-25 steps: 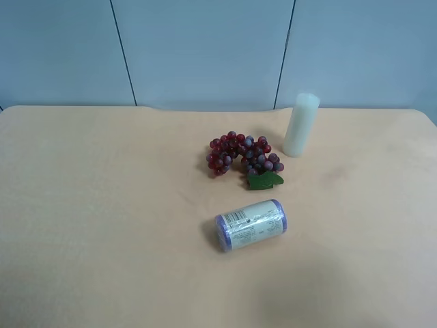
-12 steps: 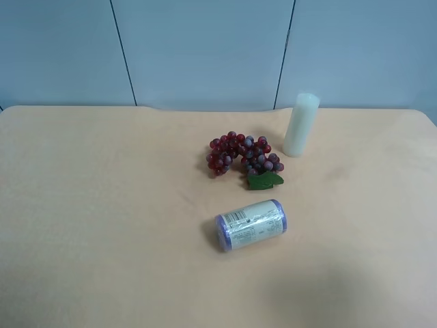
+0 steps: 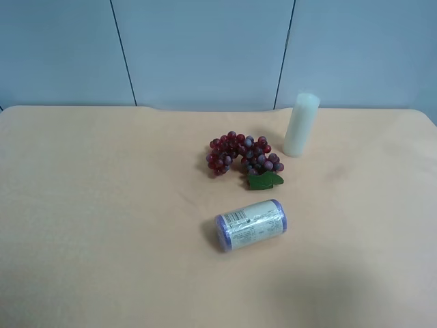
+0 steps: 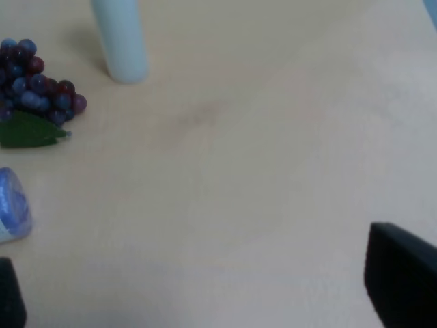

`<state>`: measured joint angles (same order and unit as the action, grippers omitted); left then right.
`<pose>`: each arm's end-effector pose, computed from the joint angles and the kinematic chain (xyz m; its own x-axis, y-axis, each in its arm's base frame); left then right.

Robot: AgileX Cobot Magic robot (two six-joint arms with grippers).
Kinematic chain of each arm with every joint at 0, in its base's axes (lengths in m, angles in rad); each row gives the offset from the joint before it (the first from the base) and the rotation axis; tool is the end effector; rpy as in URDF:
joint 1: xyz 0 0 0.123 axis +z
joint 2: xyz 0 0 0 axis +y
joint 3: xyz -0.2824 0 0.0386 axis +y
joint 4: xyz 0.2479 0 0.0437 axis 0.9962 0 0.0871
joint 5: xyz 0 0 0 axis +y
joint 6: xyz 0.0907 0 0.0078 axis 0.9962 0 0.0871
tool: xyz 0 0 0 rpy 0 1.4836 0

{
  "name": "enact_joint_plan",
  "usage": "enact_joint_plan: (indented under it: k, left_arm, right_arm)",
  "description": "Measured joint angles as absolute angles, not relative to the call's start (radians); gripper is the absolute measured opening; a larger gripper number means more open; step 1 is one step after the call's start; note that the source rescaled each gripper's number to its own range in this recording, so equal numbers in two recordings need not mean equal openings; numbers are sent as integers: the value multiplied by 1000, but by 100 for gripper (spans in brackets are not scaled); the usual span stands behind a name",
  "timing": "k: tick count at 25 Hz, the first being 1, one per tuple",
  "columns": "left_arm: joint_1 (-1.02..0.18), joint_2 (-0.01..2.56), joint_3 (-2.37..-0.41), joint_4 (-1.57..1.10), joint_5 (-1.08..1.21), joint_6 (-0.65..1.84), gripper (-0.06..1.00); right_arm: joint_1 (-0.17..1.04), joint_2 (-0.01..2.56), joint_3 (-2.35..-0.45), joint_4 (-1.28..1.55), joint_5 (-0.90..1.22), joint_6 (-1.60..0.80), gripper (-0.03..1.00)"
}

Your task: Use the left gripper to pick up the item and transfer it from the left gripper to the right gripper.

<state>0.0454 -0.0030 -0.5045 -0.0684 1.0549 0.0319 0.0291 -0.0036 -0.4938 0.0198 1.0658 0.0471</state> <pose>-0.0054 -0.0057 0.2790 -0.4428 -0.0220 -0.8964 0.0071 0.9996 -0.0280 -0.0049 0.0014 0.2750 -0.4644 0.0431 -0.8846 -0.0182 0.9981 0.0582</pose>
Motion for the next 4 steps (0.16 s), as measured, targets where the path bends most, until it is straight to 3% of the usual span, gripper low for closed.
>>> enact_joint_plan:
  k: [4]
  left_arm:
    - [45, -3, -505, -68, 1055, 32, 100]
  right_arm:
    - [29, -4, -494, 20, 1066, 47, 100]
